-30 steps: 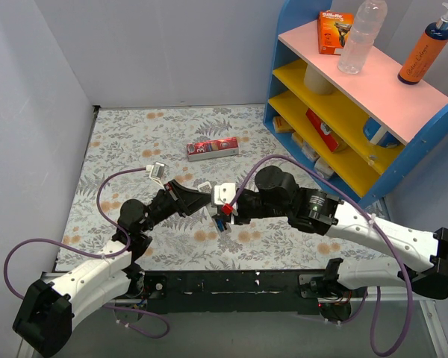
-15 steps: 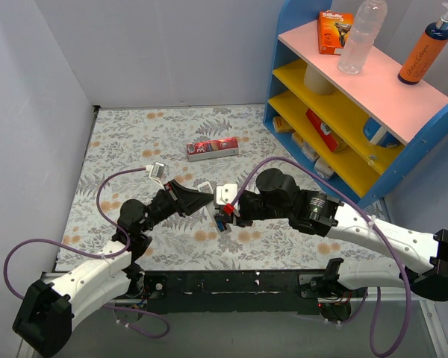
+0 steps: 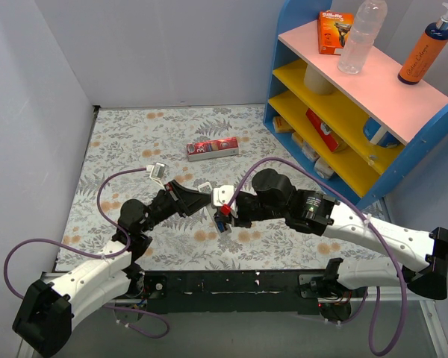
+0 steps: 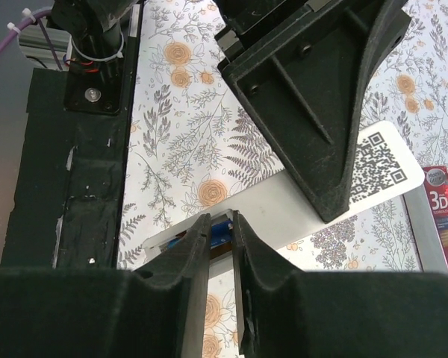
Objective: Load the batteries into the remote control
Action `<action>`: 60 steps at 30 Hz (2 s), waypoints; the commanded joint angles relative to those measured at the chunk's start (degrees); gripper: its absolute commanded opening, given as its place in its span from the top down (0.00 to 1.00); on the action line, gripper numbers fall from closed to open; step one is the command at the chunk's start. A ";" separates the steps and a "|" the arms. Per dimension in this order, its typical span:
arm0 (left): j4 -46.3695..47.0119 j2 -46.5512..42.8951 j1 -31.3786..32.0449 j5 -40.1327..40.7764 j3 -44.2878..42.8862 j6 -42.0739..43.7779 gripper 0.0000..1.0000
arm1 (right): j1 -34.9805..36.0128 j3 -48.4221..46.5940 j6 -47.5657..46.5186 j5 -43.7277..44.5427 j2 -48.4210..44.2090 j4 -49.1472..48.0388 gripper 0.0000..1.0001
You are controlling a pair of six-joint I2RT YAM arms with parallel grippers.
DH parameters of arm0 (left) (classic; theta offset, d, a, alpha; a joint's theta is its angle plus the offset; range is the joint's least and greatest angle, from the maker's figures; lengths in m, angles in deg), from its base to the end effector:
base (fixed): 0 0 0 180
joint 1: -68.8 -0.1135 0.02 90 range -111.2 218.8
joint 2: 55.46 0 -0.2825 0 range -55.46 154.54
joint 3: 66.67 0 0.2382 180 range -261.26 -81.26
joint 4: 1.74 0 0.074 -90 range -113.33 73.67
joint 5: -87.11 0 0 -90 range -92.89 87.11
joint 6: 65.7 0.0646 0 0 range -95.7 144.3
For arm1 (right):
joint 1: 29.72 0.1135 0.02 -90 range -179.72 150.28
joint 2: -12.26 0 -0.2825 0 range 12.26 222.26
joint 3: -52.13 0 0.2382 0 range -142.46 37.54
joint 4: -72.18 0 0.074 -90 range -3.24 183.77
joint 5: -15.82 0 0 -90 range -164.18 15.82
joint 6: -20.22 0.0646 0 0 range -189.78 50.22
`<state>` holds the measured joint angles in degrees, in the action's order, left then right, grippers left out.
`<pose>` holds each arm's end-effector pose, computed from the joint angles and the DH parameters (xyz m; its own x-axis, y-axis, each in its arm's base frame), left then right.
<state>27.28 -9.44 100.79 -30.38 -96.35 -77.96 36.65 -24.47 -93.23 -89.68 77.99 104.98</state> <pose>0.1373 -0.1209 0.2786 -0.8720 -0.4774 0.1082 0.0010 -0.2227 -0.9749 0.0901 0.2490 0.3651 0.2535 -0.3772 -0.8907 -0.9606 0.0098 -0.2776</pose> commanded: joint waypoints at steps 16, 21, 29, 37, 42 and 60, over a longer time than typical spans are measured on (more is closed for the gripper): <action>0.77 -2.16 -0.08 1.46 -2.40 -0.22 1.00 | -0.19 -0.03 1.56 -4.54 2.56 -0.55 0.84; 0.42 -4.01 -0.08 3.84 -1.61 -0.75 1.00 | -0.19 2.86 2.78 -3.48 1.15 -2.04 0.86; 0.51 -6.73 -0.17 7.79 -0.03 -3.56 1.00 | -0.19 8.84 5.86 -1.02 -2.62 -5.65 0.86; 2.87 -6.65 -0.17 8.59 0.42 -6.11 1.00 | -0.10 12.09 6.65 -2.50 -3.77 -8.11 0.87; 4.37 -5.59 -0.26 7.80 -0.46 -6.46 1.00 | -0.19 13.24 6.83 -5.14 -2.81 -10.66 0.87; 9.12 -6.12 -0.17 6.74 -0.03 -6.55 1.00 | -1.51 22.99 13.86 -5.14 -1.05 -27.26 0.60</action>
<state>24.42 -13.20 100.33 -25.77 -94.64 -80.58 35.34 -6.75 -84.22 -93.71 74.89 75.80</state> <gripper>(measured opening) 0.218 0.379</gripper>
